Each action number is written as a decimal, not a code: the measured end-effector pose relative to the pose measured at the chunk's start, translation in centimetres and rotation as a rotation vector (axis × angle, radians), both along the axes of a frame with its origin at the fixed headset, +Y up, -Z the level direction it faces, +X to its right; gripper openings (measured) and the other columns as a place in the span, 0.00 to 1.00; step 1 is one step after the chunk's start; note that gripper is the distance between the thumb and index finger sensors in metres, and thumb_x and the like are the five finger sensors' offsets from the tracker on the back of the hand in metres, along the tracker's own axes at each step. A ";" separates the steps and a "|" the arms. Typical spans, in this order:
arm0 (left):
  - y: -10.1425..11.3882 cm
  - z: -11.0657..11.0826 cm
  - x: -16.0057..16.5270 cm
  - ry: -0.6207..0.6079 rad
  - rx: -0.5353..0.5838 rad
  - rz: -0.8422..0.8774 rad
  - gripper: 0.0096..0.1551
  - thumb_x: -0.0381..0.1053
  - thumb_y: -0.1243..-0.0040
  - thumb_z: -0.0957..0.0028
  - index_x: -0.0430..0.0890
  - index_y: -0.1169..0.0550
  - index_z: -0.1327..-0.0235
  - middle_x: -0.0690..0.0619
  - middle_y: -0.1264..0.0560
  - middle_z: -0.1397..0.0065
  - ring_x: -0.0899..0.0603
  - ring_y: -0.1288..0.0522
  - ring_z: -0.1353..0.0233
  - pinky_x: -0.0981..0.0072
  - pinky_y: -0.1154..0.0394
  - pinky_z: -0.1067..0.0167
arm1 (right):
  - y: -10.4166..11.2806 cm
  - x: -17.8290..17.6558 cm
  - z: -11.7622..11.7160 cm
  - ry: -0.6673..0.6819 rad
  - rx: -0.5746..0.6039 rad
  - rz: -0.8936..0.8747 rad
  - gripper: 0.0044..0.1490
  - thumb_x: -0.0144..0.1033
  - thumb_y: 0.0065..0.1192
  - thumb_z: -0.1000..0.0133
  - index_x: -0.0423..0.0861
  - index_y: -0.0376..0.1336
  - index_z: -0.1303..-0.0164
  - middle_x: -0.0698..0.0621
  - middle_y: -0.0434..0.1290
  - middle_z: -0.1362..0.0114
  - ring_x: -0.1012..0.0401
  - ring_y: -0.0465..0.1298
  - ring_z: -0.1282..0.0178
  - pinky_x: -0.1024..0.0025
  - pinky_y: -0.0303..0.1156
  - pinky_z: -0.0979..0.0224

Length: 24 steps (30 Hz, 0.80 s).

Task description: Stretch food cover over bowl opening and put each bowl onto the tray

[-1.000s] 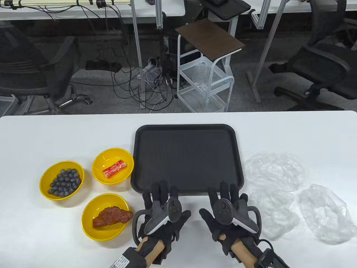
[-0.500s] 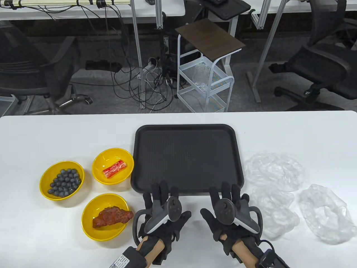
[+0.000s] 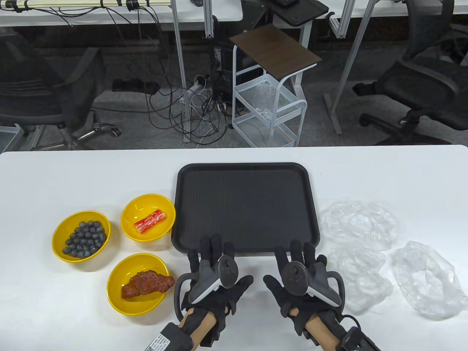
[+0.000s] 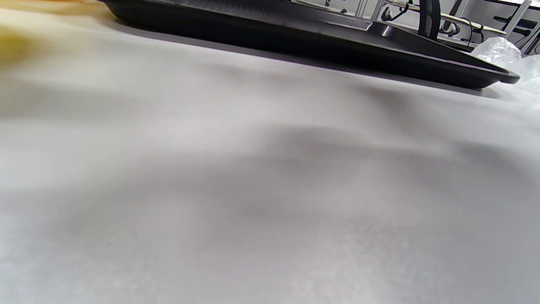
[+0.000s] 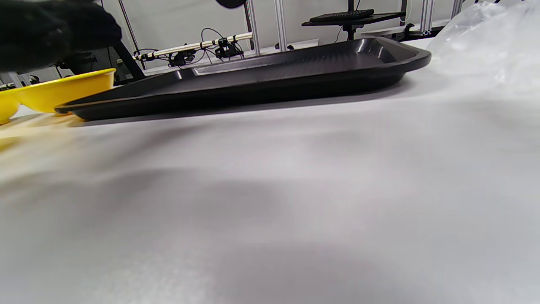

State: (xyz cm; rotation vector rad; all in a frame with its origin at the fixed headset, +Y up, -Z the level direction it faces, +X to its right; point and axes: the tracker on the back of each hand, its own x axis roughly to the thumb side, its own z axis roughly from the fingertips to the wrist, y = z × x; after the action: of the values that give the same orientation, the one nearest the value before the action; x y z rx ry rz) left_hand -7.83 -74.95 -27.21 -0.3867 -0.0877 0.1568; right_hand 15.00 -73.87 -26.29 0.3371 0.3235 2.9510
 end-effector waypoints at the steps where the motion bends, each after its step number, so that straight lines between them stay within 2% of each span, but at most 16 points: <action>1: 0.5 -0.1 -0.3 0.005 -0.005 0.019 0.60 0.87 0.66 0.57 0.60 0.67 0.20 0.55 0.79 0.16 0.43 0.83 0.17 0.40 0.77 0.24 | 0.1 0.1 0.1 -0.003 0.001 -0.002 0.58 0.72 0.36 0.45 0.49 0.33 0.12 0.35 0.27 0.15 0.32 0.26 0.21 0.27 0.30 0.33; 8: 5.0 -0.3 -4.3 0.115 -0.038 0.262 0.62 0.86 0.64 0.56 0.55 0.61 0.16 0.51 0.70 0.10 0.38 0.74 0.13 0.34 0.68 0.21 | 0.4 0.5 0.3 -0.014 0.011 -0.014 0.59 0.72 0.37 0.46 0.49 0.33 0.12 0.35 0.27 0.15 0.33 0.25 0.22 0.28 0.29 0.33; 12: 8.1 0.2 -9.8 0.246 0.048 0.294 0.60 0.84 0.58 0.53 0.53 0.56 0.14 0.48 0.64 0.09 0.34 0.67 0.11 0.30 0.62 0.21 | 0.5 0.8 0.4 -0.023 0.012 -0.014 0.59 0.72 0.38 0.46 0.49 0.33 0.12 0.35 0.27 0.15 0.33 0.24 0.22 0.28 0.29 0.33; 14: 9.0 0.6 -12.9 0.349 0.086 0.304 0.58 0.81 0.53 0.50 0.52 0.50 0.14 0.46 0.59 0.08 0.32 0.60 0.11 0.29 0.56 0.21 | 0.7 0.9 0.3 -0.031 0.016 -0.025 0.59 0.72 0.38 0.46 0.49 0.33 0.12 0.35 0.27 0.15 0.33 0.24 0.22 0.28 0.29 0.33; 17: 9.5 1.5 -17.6 0.496 0.103 0.324 0.56 0.78 0.46 0.49 0.50 0.44 0.14 0.41 0.50 0.09 0.28 0.50 0.12 0.29 0.46 0.22 | 0.7 1.0 0.3 -0.034 0.018 -0.022 0.59 0.72 0.38 0.46 0.48 0.33 0.12 0.35 0.27 0.15 0.33 0.24 0.22 0.28 0.28 0.33; 19: 9.4 2.3 -20.6 0.583 0.119 0.321 0.53 0.76 0.41 0.49 0.49 0.39 0.16 0.39 0.44 0.11 0.27 0.42 0.15 0.33 0.38 0.24 | 0.7 0.9 0.3 -0.034 0.014 -0.022 0.59 0.72 0.38 0.46 0.48 0.34 0.12 0.34 0.27 0.15 0.33 0.24 0.22 0.28 0.28 0.33; 21: 9.0 2.9 -22.6 0.652 0.128 0.304 0.51 0.73 0.36 0.49 0.49 0.34 0.17 0.38 0.36 0.14 0.27 0.34 0.19 0.36 0.30 0.27 | 0.7 0.8 0.3 -0.033 0.012 -0.019 0.59 0.72 0.38 0.46 0.48 0.34 0.12 0.35 0.27 0.15 0.33 0.24 0.23 0.28 0.29 0.33; 24: 7.7 3.3 -24.7 0.736 0.109 0.262 0.48 0.70 0.32 0.50 0.46 0.29 0.21 0.38 0.30 0.18 0.28 0.25 0.25 0.41 0.21 0.35 | 0.5 0.7 0.2 -0.031 0.004 -0.016 0.59 0.72 0.38 0.46 0.48 0.35 0.12 0.35 0.27 0.15 0.33 0.24 0.23 0.28 0.28 0.33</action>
State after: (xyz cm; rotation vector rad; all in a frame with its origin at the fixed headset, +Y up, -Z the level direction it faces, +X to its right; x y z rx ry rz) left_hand -32.56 -67.21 -23.90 -0.1891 0.5793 0.5410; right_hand 15.73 -73.32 -26.05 0.2926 0.3094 2.9385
